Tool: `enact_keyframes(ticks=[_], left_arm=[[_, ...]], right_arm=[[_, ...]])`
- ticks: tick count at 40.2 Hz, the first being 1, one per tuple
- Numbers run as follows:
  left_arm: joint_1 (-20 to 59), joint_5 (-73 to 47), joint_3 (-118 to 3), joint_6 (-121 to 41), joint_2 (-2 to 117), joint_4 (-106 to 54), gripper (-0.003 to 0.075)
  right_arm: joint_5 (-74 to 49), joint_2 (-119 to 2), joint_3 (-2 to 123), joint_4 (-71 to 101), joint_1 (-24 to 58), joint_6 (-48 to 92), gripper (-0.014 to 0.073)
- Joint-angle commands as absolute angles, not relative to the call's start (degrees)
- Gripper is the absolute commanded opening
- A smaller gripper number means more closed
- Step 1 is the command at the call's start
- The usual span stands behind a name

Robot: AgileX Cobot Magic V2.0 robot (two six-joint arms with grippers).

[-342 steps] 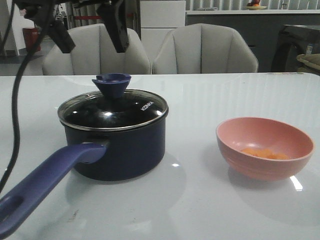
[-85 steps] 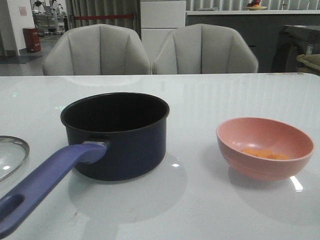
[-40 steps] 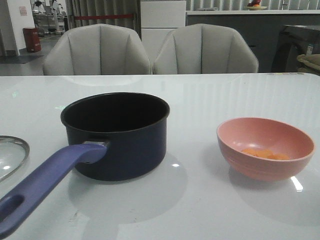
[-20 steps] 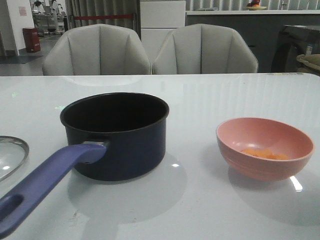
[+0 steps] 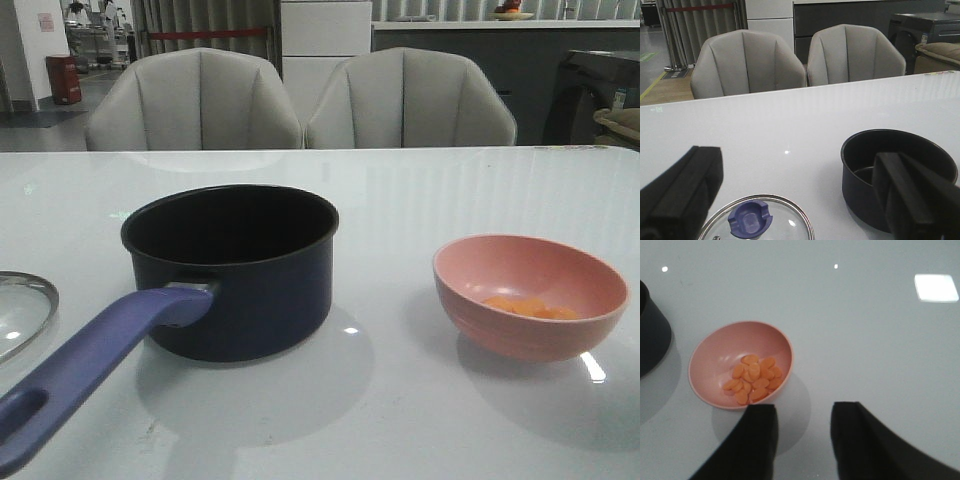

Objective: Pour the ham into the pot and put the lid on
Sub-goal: 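Move the right gripper to the pink bowl and grip its rim, then lift the pink bowl with the right gripper over the pot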

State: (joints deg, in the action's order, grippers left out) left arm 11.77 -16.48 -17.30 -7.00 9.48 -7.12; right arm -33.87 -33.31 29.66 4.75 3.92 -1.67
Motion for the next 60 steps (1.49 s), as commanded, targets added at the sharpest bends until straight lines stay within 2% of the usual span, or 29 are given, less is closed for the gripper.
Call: enact_keyframes(ticks=[1,17,27,39,49,51,53,58,60], left_arm=[[12.22,-11.85,-18.84,-7.07,10.05,-7.32,0.0648],[12.22,-11.74,-18.84,-7.07,10.05,-7.32,0.0648],[12.22,-11.74,-18.84,-7.07,10.05,-7.32,0.0648],[12.22,-11.85,-18.84,-7.07,10.05,-7.32,0.0648],[12.22,-11.85,-18.84,-7.07,10.05,-7.32,0.0648],[12.22,-11.85,-18.84,-7.07,10.05,-7.32,0.0648],[12.22,-11.85,-18.84,-7.07,10.05,-7.32,0.0648],[12.22,-11.85,-18.84,-7.07,10.05,-7.32,0.0648],[12.22,-11.85,-18.84,-7.07,10.05,-7.32,0.0648]], right_arm=[[-33.97,-38.14,34.91,6.42,3.86,-1.61,0.0500],[-42.44,-66.10,49.25,14.00,3.81,0.76,0.0509],[-40.91,-79.72,54.51,17.37,3.76,2.57,0.0509],[-40.64,-90.00,57.20,23.63,-0.64,5.63,0.0509],[-38.80,-94.88,57.20,27.26,-0.78,8.27,0.0506],[-38.47,-95.80,57.20,27.59,-0.78,8.84,0.0482],[-38.36,-96.58,57.22,27.59,-0.78,9.48,0.0416],[-38.43,-97.68,57.65,27.64,-0.78,9.69,0.0125],[-38.21,-97.68,58.06,27.69,-0.78,9.76,0.0153]])
